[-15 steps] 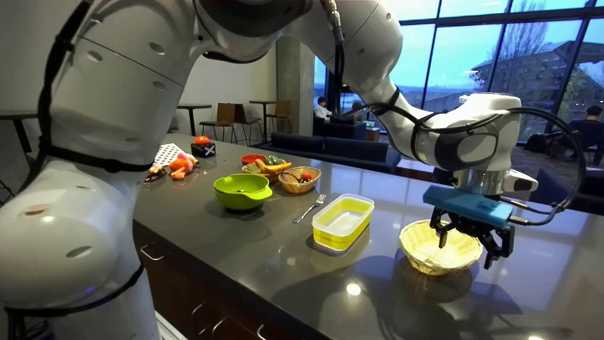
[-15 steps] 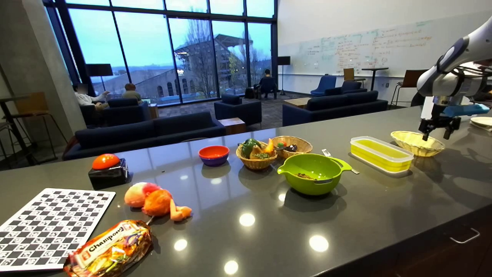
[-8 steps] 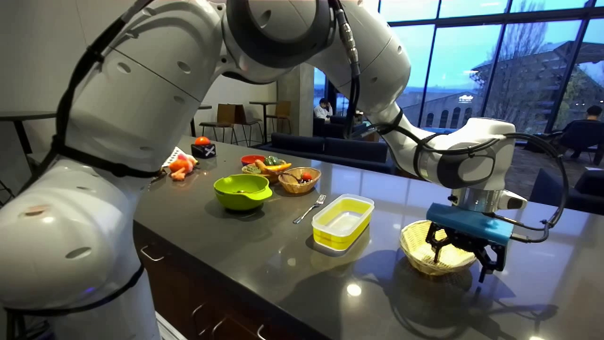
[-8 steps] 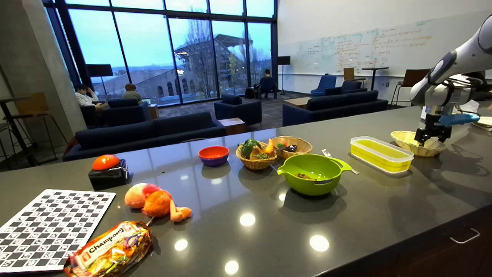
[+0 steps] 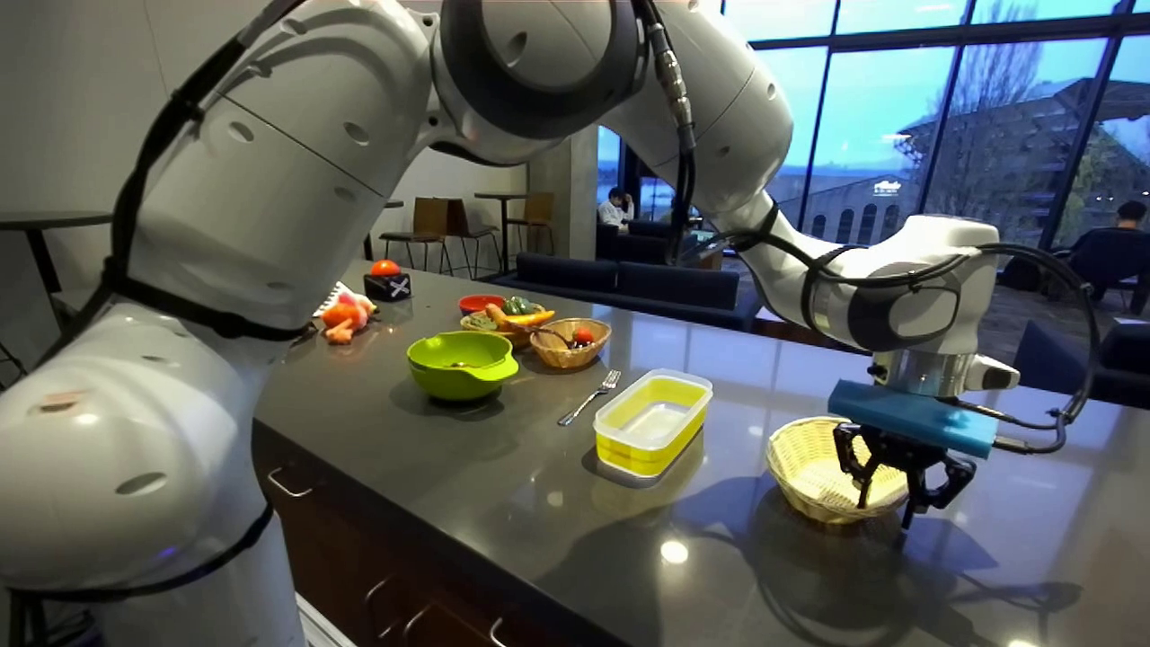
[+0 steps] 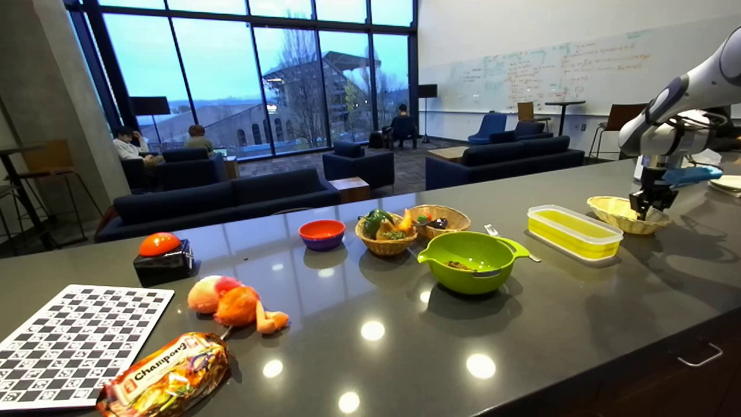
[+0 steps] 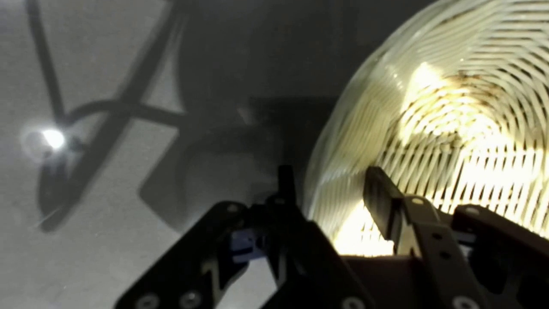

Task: Put the first right bowl in the second right bowl

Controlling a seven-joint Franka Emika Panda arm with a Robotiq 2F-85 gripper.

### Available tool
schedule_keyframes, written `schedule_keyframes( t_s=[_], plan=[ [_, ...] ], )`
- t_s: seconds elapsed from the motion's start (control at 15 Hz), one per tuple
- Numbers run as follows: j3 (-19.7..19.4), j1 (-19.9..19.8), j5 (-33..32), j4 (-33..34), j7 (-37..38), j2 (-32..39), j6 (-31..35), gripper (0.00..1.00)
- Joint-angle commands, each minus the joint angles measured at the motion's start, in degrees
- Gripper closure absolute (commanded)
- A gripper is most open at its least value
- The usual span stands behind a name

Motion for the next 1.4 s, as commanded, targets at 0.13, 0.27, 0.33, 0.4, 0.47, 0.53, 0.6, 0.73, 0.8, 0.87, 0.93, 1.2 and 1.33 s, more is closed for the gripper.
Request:
schedule_keyframes(
  t_s=[0.13, 0.27, 0.33, 0.4, 0.47, 0.53, 0.6, 0.73, 0.8, 0.87, 0.93, 1.2, 1.33],
  plan=[
    [1.4, -2.0, 0.2, 3.2, -0.9, 1.1, -2.4, 0.89],
    [1.5, -2.0, 0.2, 3.7, -0.6, 0.7, -2.9, 0.97],
    [1.4, -1.9, 0.0, 3.8, -0.5, 0.3, -3.1, 0.95],
    [1.3, -1.8, -0.1, 3.7, -0.4, 0.0, -3.0, 0.95],
    [1.3, -1.7, -0.1, 3.7, -0.3, -0.3, -2.8, 0.97],
    [1.2, -1.6, -0.1, 3.4, -0.2, -0.8, -2.5, 1.0],
    [1.3, -1.6, 0.0, 3.3, -0.3, -1.3, -2.2, 1.0],
    [1.1, -1.4, 0.0, 2.5, 0.0, -2.5, -1.5, 0.98],
    [1.0, -1.3, -0.1, 1.8, 0.3, -3.2, -1.0, 0.98],
    [1.0, -1.2, 0.0, 1.1, 0.4, -4.0, -0.3, 0.98],
    [0.9, -1.1, 0.0, 0.4, 0.6, -4.8, 0.5, 0.98],
    [0.7, -0.7, 0.0, -3.1, 1.7, -7.8, 4.9, 0.98],
    [0.4, -0.3, -0.4, -4.6, 2.6, -9.2, 5.6, 0.98]
  ],
)
